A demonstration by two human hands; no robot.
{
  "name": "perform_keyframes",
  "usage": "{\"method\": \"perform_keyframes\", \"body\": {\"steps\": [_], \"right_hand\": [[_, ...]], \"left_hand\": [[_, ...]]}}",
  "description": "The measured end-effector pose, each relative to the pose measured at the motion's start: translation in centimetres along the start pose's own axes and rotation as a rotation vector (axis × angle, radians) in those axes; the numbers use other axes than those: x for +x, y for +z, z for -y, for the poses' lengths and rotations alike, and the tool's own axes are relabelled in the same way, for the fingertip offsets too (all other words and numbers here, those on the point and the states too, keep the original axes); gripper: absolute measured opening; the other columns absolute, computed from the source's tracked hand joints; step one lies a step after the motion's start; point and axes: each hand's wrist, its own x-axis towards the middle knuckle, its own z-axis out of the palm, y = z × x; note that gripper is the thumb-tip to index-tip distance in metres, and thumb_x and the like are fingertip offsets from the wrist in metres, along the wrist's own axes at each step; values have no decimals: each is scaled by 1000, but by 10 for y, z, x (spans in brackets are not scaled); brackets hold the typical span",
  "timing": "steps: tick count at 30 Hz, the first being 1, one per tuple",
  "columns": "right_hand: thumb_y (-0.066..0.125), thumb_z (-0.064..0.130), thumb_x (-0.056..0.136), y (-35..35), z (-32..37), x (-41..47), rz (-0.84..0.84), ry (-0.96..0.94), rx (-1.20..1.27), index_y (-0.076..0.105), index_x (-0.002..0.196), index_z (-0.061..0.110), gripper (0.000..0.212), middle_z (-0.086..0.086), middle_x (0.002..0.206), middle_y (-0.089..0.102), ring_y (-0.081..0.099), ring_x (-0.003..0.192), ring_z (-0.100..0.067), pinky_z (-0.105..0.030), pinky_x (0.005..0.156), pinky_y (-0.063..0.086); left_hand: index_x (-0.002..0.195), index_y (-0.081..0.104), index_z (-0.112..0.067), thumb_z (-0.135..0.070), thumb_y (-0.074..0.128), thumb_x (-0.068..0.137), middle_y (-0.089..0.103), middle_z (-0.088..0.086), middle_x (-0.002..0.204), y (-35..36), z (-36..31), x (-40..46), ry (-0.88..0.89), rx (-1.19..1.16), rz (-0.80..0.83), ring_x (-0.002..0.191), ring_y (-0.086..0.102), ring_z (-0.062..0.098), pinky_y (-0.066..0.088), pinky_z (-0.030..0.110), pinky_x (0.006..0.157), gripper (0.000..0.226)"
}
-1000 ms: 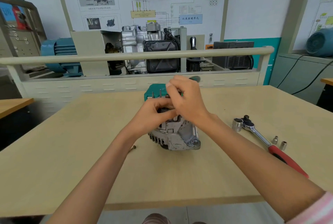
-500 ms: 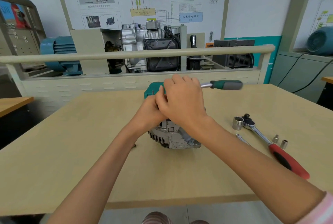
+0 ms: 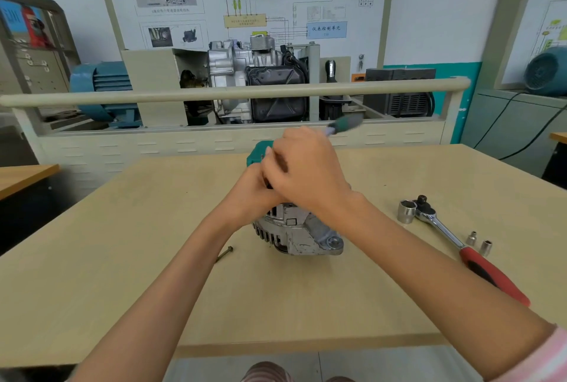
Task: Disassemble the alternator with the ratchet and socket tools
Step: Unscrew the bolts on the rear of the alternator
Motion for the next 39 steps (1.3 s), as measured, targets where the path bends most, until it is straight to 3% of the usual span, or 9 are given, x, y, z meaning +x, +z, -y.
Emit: {"method": "perform_keyframes", "body": {"steps": [2, 4, 9, 13, 21, 27, 32, 35, 39], "right_hand": [[51, 29, 83, 3, 11, -3, 22, 75, -460, 62, 71, 7, 27, -8, 69, 56, 50, 68, -24, -34, 68, 35], [48, 33, 84, 3, 16, -2, 46, 109, -484, 61, 75, 9, 29, -7, 72, 55, 49, 70, -24, -34, 70, 33], [51, 13, 82, -8, -5, 8, 72, 119, 404, 42, 48, 4, 37, -14, 50, 40, 36, 52, -19, -35, 55, 33], [43, 28, 76, -8, -5, 11, 100, 153, 824, 37, 47, 15, 32, -13, 50, 32, 29, 52, -20, -37, 52, 25], [49, 33, 81, 7, 15, -4, -28, 139, -529, 64, 72, 9, 30, -7, 69, 58, 50, 67, -23, -33, 67, 34], [45, 20, 81, -3, 3, 6, -30, 142, 212, 42, 48, 14, 33, -1, 49, 37, 34, 51, -15, -28, 57, 26], [38, 12, 76, -7, -2, 10, 42, 231, 854, 34, 44, 18, 33, -10, 47, 32, 30, 50, -23, -35, 52, 25], [46, 15, 79, 0, 3, 4, -24, 102, 332, 46, 49, 13, 30, -3, 53, 37, 36, 56, -18, -29, 60, 26], [49, 34, 79, 10, 19, -3, -23, 162, -539, 65, 68, 10, 31, -6, 68, 57, 51, 68, -24, -33, 67, 35]], "left_hand": [[77, 59, -30, 10, 57, 79, 65, -14, 67, 1, 0, 1, -17, 36, -39, 65, 58, -9, 47, 12, 56, 40], [77, 59, -30, 8, 57, 80, 65, -11, 69, 1, 1, 2, -23, 51, -27, 65, 57, -7, 47, 15, 56, 39], [78, 70, -28, 3, 65, 81, 71, -8, 74, -3, 1, 0, -6, -5, 87, 72, 64, 2, 50, 18, 66, 31], [85, 70, -18, -1, 65, 84, 72, -9, 77, -4, 2, 1, -17, -27, 99, 74, 64, 3, 49, 14, 69, 19], [79, 61, -34, 10, 55, 80, 66, -11, 75, 3, 1, 2, 10, 29, -54, 69, 58, -7, 49, 16, 60, 45], [73, 69, -33, 2, 65, 79, 71, -11, 71, -4, 3, 1, -36, 20, 71, 71, 64, -1, 51, 15, 63, 36], [88, 66, 5, -4, 68, 81, 67, 21, 79, -4, 2, 2, -61, 11, 62, 75, 59, 22, 49, 48, 74, 12], [81, 67, -15, 6, 64, 80, 69, -2, 75, -3, 1, 2, -34, 32, 34, 74, 63, 8, 52, 27, 66, 22], [83, 56, -29, 8, 54, 82, 65, 0, 85, 3, -3, 4, -22, 74, -43, 79, 59, 8, 52, 31, 70, 37]]}}
